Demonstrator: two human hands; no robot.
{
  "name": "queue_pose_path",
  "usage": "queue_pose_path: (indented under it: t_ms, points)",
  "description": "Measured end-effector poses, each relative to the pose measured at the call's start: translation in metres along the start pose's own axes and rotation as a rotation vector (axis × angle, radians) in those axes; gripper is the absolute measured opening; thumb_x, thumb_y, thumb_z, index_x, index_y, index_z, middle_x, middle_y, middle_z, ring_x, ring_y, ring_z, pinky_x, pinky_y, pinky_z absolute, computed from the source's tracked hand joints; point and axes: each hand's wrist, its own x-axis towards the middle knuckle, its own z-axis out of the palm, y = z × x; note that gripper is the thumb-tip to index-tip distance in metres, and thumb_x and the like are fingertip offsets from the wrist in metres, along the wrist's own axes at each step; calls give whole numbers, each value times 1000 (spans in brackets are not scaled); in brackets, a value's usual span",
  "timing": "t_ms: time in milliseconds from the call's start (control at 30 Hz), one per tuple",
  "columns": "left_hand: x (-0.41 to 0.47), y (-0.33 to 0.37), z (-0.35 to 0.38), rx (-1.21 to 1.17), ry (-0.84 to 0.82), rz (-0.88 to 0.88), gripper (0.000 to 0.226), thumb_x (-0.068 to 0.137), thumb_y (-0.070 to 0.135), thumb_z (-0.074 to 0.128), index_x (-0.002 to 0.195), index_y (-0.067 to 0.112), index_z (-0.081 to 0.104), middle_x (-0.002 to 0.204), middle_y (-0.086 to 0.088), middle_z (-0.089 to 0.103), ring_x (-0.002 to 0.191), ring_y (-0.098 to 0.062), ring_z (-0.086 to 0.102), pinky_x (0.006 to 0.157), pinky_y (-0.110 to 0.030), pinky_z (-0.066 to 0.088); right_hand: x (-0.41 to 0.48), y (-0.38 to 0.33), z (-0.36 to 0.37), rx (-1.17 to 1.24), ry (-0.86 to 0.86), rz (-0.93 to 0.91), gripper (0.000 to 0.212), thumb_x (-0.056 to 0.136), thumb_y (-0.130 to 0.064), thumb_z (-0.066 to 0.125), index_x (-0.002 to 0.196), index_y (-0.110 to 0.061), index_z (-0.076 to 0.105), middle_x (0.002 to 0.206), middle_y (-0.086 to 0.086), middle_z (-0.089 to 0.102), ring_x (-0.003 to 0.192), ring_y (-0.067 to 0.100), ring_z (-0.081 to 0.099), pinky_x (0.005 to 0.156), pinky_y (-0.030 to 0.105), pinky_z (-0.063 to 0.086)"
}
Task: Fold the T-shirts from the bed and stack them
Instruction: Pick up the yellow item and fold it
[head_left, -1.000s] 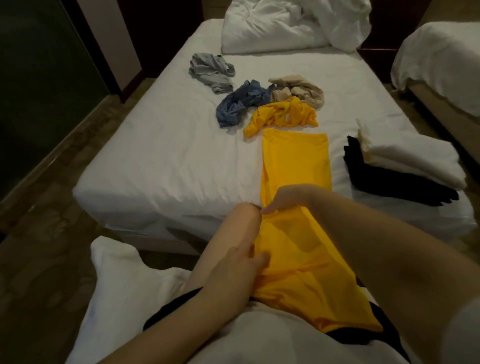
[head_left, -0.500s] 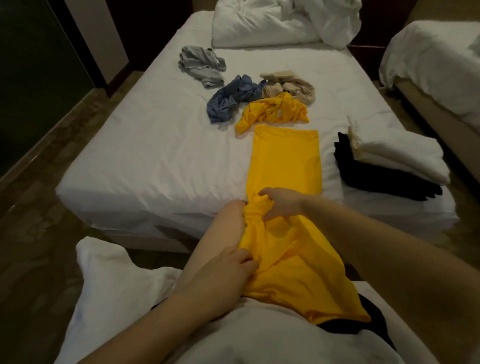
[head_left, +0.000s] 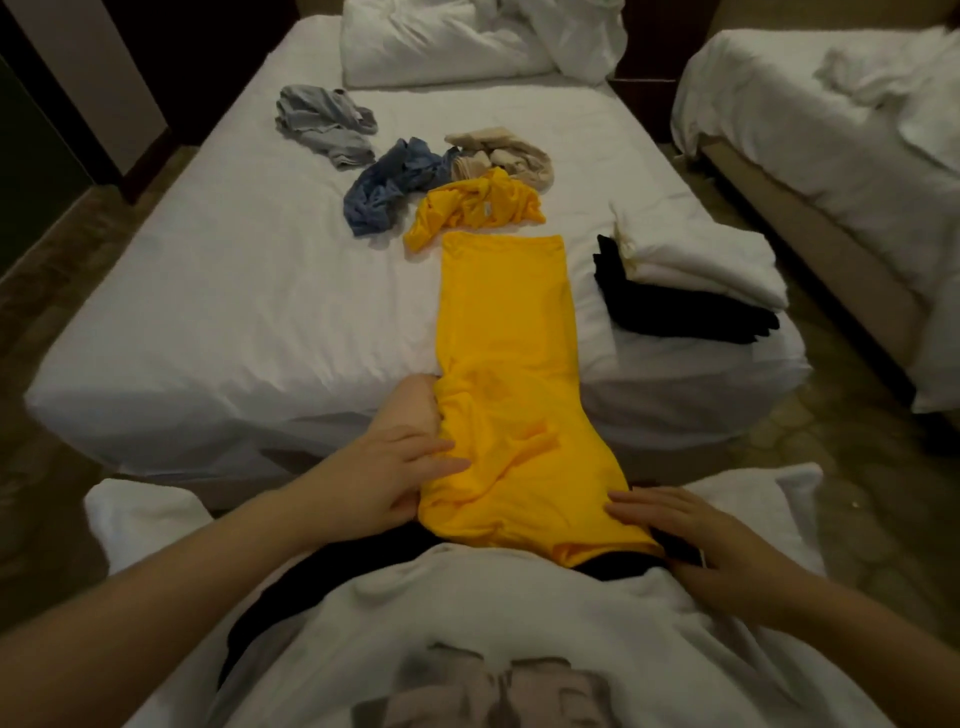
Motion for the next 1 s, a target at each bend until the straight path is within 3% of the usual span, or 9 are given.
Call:
queue_pose_path:
  t_ms: [133,267,400,500,567,633,700,800,1000]
  points:
    - [15,3,5,-117,-39,73,48,97,45,31,134,20,47,127,-7,59,117,-12,45,101,-20,27,-2,5,9,-4,48,-20,47,87,-64,39,132,-64,27,143,-38,25,134,-5,27,107,21,29]
    - [17,-4,15,-157,25,78,47,91,43,42,133,23,45,129,-5,58,117,-10,47,101,-21,32,12,0,15,13,145,-15,51,85,-39,49,129,-62,36,144,-35,26,135,3,27,107,21,25]
    - [22,-12,25,-205,53,28,36,90,59,39,119,41,49,118,4,65,105,-9,59,83,-28,53,19,-6,18,295,256,53,29,84,-53,53,112,-56,58,130,-30,50,131,3,37,106,19,34]
    - [30,-5,12,-556,230,-64,33,90,44,54,119,58,49,121,30,56,111,2,53,97,-18,40,26,-9,14,517,331,147,14,76,-50,66,89,-46,72,106,-20,68,118,2,53,97,18,43]
    - [37,-4,-3,-839,369,-225,31,83,38,66,91,67,60,99,42,60,97,17,55,88,-6,40,40,-10,0,613,400,198,14,75,-25,73,75,-38,75,85,-14,73,92,2,66,82,22,50]
    - [50,-10,-22,-1185,419,-324,13,64,56,76,75,58,68,82,31,68,83,13,61,75,-6,45,60,-17,-21,755,474,219,19,61,-42,81,66,-25,74,69,-12,72,69,1,68,65,21,53]
    - [66,-19,-42,-1347,362,-307,46,43,70,77,81,44,74,86,16,73,85,1,66,72,-11,49,85,-15,-41,823,607,268,57,47,-65,79,76,-18,67,66,-9,71,70,3,67,58,17,52]
    - [98,-41,-63,-1482,289,-330,58,38,63,84,86,31,77,94,1,74,90,-14,69,73,-21,53,132,-8,-67,882,724,343,7,90,-17,58,85,-12,59,77,-4,61,78,16,58,62,24,46]
    - [162,-104,-81,-1988,76,-517,72,28,30,95,94,10,76,102,-17,70,88,-32,69,66,-41,58,240,28,-105,836,767,384,28,95,-7,48,71,-17,59,53,-1,50,50,6,48,54,27,37]
